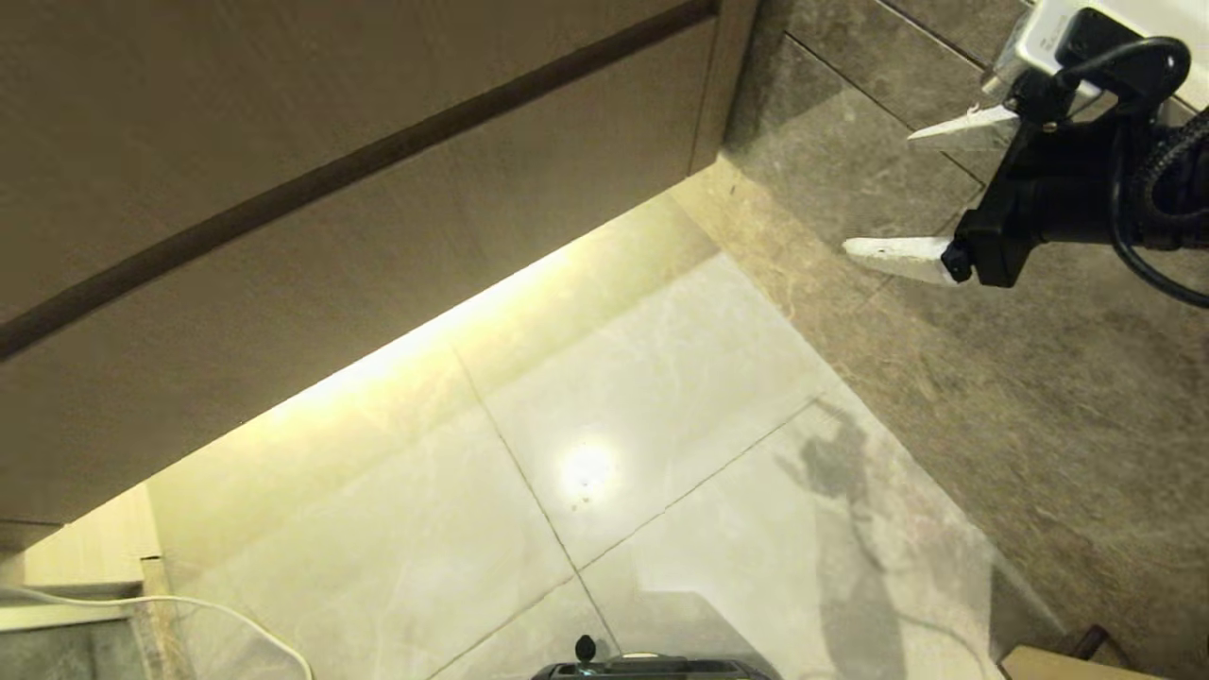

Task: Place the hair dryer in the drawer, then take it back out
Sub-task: Pull open the drawer

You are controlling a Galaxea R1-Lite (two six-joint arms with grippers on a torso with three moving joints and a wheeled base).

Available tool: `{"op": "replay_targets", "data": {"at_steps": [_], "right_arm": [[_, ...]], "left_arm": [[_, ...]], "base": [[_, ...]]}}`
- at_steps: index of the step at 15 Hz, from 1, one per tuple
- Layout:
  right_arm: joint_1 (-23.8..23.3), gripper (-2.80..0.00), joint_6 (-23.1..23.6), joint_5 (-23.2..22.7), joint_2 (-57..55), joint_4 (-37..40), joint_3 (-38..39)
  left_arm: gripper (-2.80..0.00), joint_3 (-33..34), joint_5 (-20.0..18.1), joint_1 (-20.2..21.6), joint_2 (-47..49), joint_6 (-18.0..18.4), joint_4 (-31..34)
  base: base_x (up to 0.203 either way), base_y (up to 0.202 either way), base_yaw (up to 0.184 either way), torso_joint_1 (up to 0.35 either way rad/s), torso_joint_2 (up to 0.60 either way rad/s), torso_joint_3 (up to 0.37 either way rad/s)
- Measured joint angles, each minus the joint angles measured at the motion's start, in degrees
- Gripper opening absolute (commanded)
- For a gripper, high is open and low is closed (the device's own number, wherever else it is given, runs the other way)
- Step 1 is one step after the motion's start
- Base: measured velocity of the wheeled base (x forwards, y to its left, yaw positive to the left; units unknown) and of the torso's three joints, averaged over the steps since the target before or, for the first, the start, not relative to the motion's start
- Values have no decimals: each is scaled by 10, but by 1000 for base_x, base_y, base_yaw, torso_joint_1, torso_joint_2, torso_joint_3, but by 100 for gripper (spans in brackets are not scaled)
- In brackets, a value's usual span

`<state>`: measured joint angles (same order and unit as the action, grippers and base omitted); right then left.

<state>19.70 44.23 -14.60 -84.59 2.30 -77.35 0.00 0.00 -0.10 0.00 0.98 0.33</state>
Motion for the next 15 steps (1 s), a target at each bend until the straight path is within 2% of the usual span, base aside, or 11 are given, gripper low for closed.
{"op": "replay_targets", "data": {"at_steps": [8, 11, 15], "right_arm": [[1, 0, 1, -1, 15, -3, 22], [1, 0, -1, -2, 21, -20, 29], [0, 0, -1, -1, 27, -21, 37]], "left_arm": [[-280, 0, 0, 0, 0, 0, 0], [-280, 0, 0, 0, 0, 0, 0], [-280, 0, 0, 0, 0, 0, 0]], "base": [[0, 0, -7, 1, 0, 0], [0, 0, 0, 137, -117, -42], [5, -6, 141, 257, -242, -199]]}}
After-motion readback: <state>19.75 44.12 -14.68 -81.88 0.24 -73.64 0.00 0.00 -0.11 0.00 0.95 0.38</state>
